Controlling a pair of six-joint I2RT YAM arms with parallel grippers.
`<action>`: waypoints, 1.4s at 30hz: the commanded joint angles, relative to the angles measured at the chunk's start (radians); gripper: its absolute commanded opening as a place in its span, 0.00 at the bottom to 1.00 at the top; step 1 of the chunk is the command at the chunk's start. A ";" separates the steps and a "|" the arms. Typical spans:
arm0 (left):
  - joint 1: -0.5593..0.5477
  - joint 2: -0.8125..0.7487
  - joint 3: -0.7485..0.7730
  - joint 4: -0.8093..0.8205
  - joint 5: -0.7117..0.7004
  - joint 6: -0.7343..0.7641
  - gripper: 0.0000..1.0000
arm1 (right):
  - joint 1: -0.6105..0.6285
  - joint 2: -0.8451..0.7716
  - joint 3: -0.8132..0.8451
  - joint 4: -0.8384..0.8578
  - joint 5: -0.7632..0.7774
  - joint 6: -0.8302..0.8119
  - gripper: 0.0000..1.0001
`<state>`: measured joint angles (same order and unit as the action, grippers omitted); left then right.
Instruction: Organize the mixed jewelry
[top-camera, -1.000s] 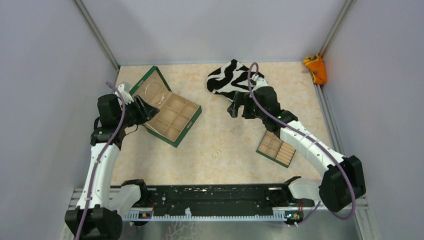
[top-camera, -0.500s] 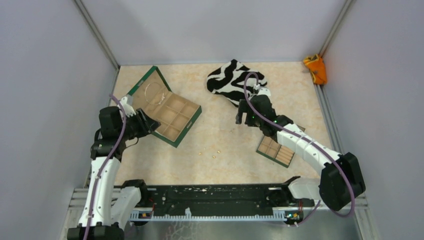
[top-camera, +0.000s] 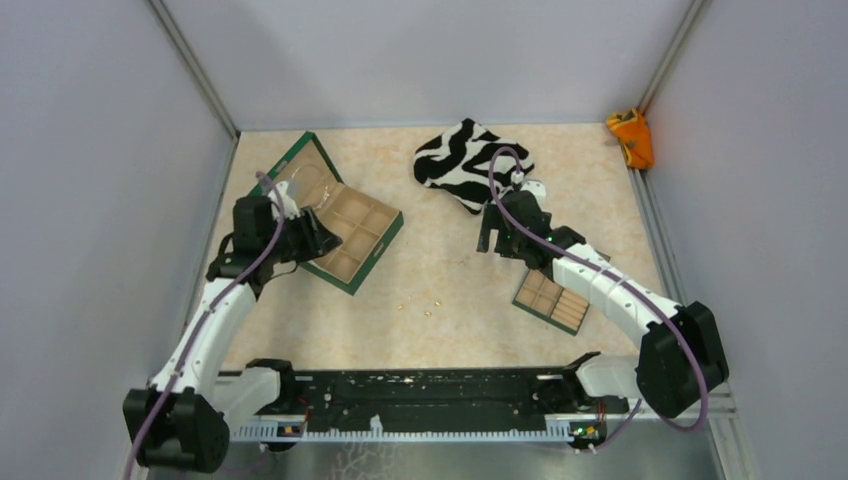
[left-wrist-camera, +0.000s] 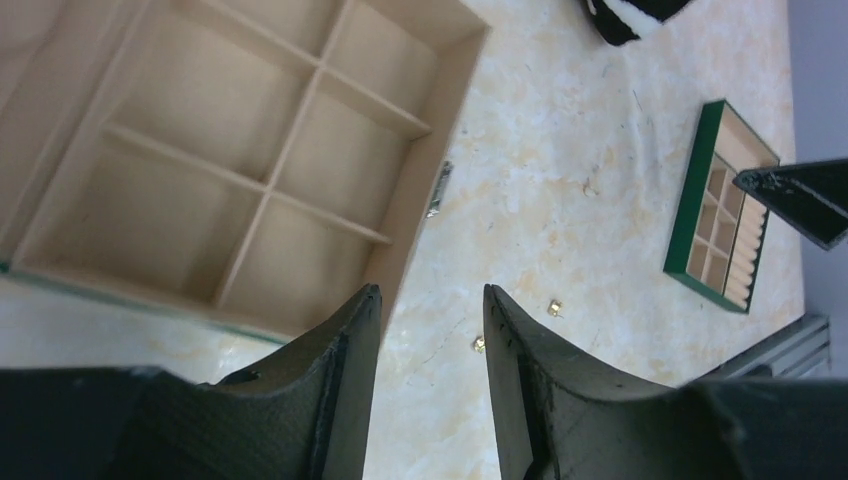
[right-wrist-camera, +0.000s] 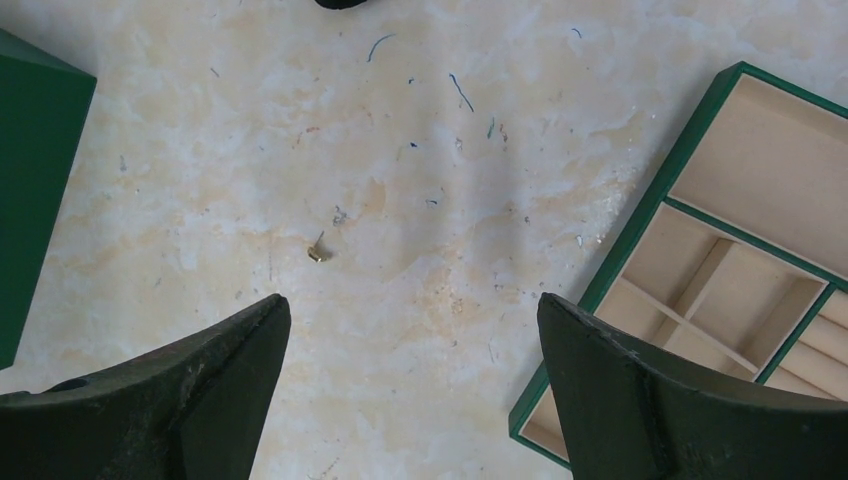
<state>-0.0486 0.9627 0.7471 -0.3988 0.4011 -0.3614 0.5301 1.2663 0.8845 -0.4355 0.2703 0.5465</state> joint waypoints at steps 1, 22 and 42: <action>-0.156 0.115 0.102 0.105 -0.132 0.061 0.49 | 0.000 -0.010 0.040 0.003 0.004 0.002 0.93; -0.514 0.229 0.121 0.190 -0.419 0.004 0.53 | -0.320 0.189 0.006 0.005 0.013 0.004 0.54; -0.514 0.284 0.136 0.178 -0.356 -0.004 0.54 | -0.321 0.373 0.068 0.121 -0.154 0.220 0.00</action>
<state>-0.5606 1.2102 0.8650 -0.2379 0.0032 -0.3729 0.2127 1.5890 0.8810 -0.3786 0.1936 0.6144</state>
